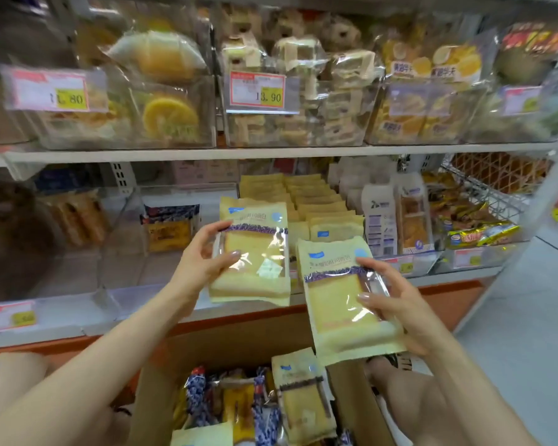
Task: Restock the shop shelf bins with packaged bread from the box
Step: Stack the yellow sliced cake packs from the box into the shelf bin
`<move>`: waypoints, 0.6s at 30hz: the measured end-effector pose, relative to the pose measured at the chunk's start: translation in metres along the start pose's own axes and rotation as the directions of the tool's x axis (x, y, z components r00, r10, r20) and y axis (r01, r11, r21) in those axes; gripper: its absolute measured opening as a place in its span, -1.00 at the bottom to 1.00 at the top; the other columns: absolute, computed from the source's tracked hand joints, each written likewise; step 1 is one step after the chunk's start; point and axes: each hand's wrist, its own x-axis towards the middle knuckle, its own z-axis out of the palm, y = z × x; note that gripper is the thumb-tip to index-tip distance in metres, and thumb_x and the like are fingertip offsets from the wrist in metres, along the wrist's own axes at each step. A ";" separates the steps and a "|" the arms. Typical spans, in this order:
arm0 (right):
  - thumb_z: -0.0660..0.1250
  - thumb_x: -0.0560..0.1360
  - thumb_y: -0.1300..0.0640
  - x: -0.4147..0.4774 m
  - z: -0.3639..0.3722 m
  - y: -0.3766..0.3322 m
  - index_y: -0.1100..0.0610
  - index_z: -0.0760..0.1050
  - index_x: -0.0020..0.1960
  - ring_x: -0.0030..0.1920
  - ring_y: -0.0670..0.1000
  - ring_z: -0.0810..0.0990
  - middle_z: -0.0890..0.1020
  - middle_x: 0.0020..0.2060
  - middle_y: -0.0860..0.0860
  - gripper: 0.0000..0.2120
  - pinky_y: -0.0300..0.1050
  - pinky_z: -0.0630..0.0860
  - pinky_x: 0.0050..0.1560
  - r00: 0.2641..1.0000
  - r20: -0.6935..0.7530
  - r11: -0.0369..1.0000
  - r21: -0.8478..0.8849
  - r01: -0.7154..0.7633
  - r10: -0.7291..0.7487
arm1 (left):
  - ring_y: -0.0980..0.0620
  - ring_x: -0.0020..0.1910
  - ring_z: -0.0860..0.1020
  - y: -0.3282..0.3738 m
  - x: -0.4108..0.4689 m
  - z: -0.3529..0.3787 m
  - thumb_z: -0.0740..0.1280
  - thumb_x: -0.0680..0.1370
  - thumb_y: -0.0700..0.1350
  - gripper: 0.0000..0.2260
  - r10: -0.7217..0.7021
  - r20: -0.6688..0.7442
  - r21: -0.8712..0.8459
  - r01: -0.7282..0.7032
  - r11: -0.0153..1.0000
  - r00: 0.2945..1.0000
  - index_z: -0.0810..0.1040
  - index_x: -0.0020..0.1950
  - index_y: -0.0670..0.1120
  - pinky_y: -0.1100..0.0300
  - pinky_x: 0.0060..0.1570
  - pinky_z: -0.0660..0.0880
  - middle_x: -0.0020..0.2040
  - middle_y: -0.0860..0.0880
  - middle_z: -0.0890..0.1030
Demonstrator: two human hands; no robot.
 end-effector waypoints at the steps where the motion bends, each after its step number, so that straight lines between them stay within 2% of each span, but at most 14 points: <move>1: 0.35 0.41 0.43 0.005 -0.001 -0.004 -0.05 0.52 0.22 -0.26 -0.12 0.55 0.58 0.14 -0.07 -0.49 -0.33 0.47 -0.29 1.000 -0.015 1.000 0.017 0.021 -0.021 | 0.25 -0.16 0.59 0.003 0.016 0.004 0.39 0.47 -0.27 -0.57 -0.005 -0.014 -0.007 0.004 1.000 1.000 0.46 0.27 0.07 0.34 -0.17 0.55 0.12 0.06 0.52; 3: 0.43 0.38 0.33 0.015 0.000 -0.011 -0.11 0.54 0.20 -0.18 0.05 0.46 0.59 0.17 0.01 -0.50 -0.17 0.46 -0.19 0.997 -0.044 0.996 0.061 0.067 -0.065 | 0.16 -0.11 0.58 0.005 0.047 0.012 0.39 0.48 -0.27 -0.57 -0.011 -0.029 -0.015 0.011 1.000 1.000 0.43 0.30 0.02 0.29 -0.12 0.53 0.17 -0.01 0.53; 5: 0.57 0.20 0.14 0.023 0.000 -0.011 -0.13 0.55 0.18 -0.10 0.13 0.42 0.63 0.11 0.03 -0.43 0.03 0.41 -0.05 0.995 -0.058 0.985 0.147 0.093 -0.086 | 0.06 -0.07 0.56 0.004 0.078 0.021 0.40 0.47 -0.26 -0.55 -0.020 -0.042 -0.003 0.020 1.000 0.999 0.42 0.32 -0.03 0.24 -0.07 0.51 0.24 -0.10 0.50; 6: 0.60 0.13 0.08 0.027 0.000 -0.010 -0.13 0.55 0.17 -0.09 0.16 0.44 0.64 0.09 0.03 -0.37 0.09 0.41 -0.01 0.994 -0.074 0.979 0.177 0.098 -0.086 | 0.04 -0.08 0.56 0.003 0.093 0.024 0.40 0.46 -0.28 -0.54 -0.024 -0.058 -0.009 0.023 1.000 0.998 0.42 0.33 -0.06 0.26 -0.12 0.53 0.25 -0.14 0.50; 8: 0.54 0.20 0.15 0.034 0.003 -0.007 -0.08 0.55 0.16 -0.13 0.15 0.56 0.67 0.05 0.08 -0.46 0.04 0.52 -0.07 0.992 -0.108 0.966 0.242 0.095 -0.071 | -0.04 -0.08 0.57 0.002 0.122 0.031 0.41 0.45 -0.31 -0.54 -0.046 -0.102 -0.040 0.042 0.998 0.994 0.42 0.32 -0.12 0.28 -0.23 0.56 0.27 -0.19 0.49; 10: 0.44 0.25 0.26 0.036 0.006 0.000 -0.04 0.54 0.13 -0.21 0.04 0.65 0.69 -0.05 0.02 -0.53 -0.10 0.61 -0.26 0.991 -0.122 0.954 0.284 0.092 -0.059 | -0.13 0.01 0.57 0.003 0.149 0.035 0.42 0.45 -0.30 -0.53 -0.055 -0.135 0.003 0.056 0.998 0.989 0.41 0.33 -0.12 0.18 -0.19 0.58 0.30 -0.20 0.47; 11: 0.46 0.23 0.27 0.037 0.007 0.005 -0.04 0.55 0.11 -0.22 0.02 0.65 0.69 -0.07 0.00 -0.51 -0.13 0.61 -0.29 0.991 -0.124 0.957 0.276 0.088 -0.055 | -0.16 0.06 0.56 0.002 0.161 0.036 0.41 0.45 -0.30 -0.51 -0.041 -0.131 0.033 0.046 0.998 0.991 0.38 0.35 -0.14 0.15 -0.16 0.59 0.31 -0.22 0.46; 14: 0.56 0.12 0.15 0.042 0.013 0.016 -0.10 0.58 0.07 -0.12 0.10 0.59 0.67 0.01 0.01 -0.47 -0.05 0.56 -0.16 0.995 -0.098 0.968 0.244 0.058 -0.035 | -0.11 -0.01 0.55 -0.005 0.195 0.038 0.37 0.47 -0.37 -0.50 -0.014 -0.092 0.035 0.017 0.999 0.996 0.31 0.38 -0.23 0.20 -0.27 0.62 0.31 -0.27 0.43; 15: 0.55 0.14 0.13 0.045 0.015 0.017 -0.12 0.58 0.07 -0.10 0.10 0.58 0.67 0.02 -0.03 -0.49 -0.03 0.53 -0.13 0.996 -0.090 0.972 0.232 0.047 -0.026 | -0.08 -0.02 0.53 -0.009 0.205 0.039 0.39 0.47 -0.34 -0.49 -0.012 -0.103 0.100 0.023 0.995 0.995 0.31 0.37 -0.21 0.16 -0.21 0.62 0.30 -0.26 0.44; 16: 0.52 0.17 0.14 0.048 0.017 0.017 -0.13 0.59 0.06 -0.09 0.08 0.58 0.66 0.02 -0.07 -0.52 -0.04 0.52 -0.14 0.996 -0.086 0.975 0.217 0.043 -0.024 | -0.08 0.03 0.51 -0.014 0.216 0.039 0.42 0.46 -0.26 -0.48 -0.015 -0.117 0.220 0.041 0.975 0.993 0.33 0.37 -0.15 0.08 -0.06 0.60 0.30 -0.23 0.44; 18: 0.47 0.20 0.17 0.054 0.020 0.016 -0.13 0.58 0.07 -0.13 0.01 0.63 0.66 0.01 -0.09 -0.54 -0.15 0.55 -0.23 0.997 -0.073 0.981 0.186 0.050 -0.037 | -0.17 0.25 0.39 -0.021 0.232 0.038 0.47 0.42 -0.03 -0.45 -0.018 -0.171 0.550 0.110 0.828 0.985 0.35 0.35 -0.02 -0.05 0.24 0.40 0.35 -0.20 0.37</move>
